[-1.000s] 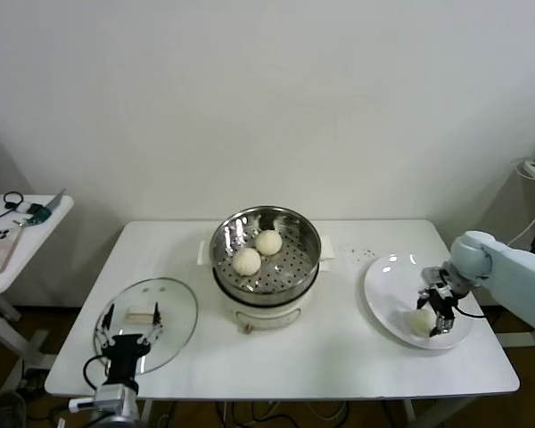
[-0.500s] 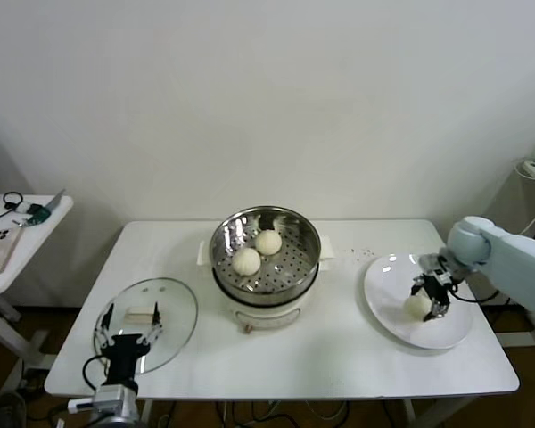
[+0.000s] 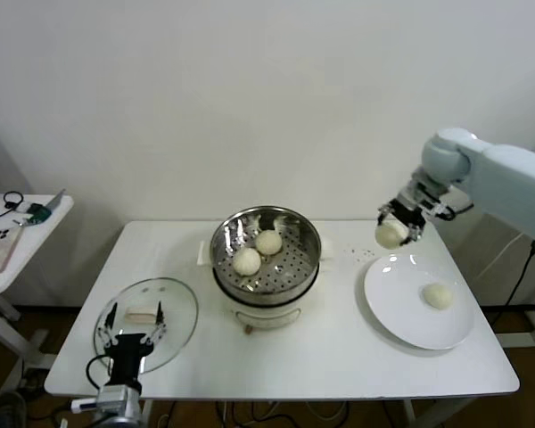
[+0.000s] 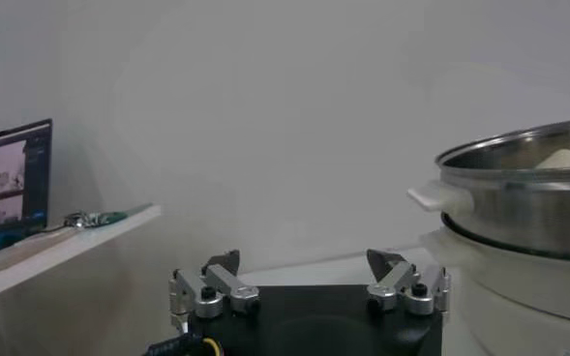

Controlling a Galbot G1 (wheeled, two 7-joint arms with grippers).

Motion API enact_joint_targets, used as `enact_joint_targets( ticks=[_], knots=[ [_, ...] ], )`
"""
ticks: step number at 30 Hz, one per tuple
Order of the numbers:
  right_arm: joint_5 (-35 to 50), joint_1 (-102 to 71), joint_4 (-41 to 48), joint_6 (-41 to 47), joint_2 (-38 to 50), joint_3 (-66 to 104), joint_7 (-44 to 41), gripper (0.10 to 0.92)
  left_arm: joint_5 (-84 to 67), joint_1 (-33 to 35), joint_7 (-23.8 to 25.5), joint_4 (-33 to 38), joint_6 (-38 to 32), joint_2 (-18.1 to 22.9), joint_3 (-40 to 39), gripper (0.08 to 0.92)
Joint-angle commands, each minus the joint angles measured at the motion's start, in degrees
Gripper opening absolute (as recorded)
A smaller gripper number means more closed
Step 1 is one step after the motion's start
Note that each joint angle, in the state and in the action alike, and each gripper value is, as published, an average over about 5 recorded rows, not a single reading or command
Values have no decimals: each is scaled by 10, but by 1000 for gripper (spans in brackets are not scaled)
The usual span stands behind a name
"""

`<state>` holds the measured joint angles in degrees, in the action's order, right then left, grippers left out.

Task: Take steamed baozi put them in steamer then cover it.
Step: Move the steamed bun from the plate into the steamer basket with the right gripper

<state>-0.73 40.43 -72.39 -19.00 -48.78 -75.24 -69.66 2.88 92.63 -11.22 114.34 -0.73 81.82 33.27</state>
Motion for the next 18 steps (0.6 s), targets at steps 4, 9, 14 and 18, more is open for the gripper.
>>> enact_joint_targets(
  ticks=[4, 9, 14, 18],
  knots=[
    [-14, 52, -60, -71, -145, 1, -15, 711, 0, -3, -1, 0, 2, -2, -4, 823],
    [-32, 2, -41, -76, -223, 24, -20, 712, -2, 1, -1, -3, 4, -6, -4, 823],
    [-61, -51, -10, -91, -272, 36, -26, 706, 0, 10, 1, 5, -1, -11, 1, 823],
    [-69, -76, 9, -100, -295, 34, -28, 710, -1, 13, 1, 12, -2, -17, 3, 823]
  ],
)
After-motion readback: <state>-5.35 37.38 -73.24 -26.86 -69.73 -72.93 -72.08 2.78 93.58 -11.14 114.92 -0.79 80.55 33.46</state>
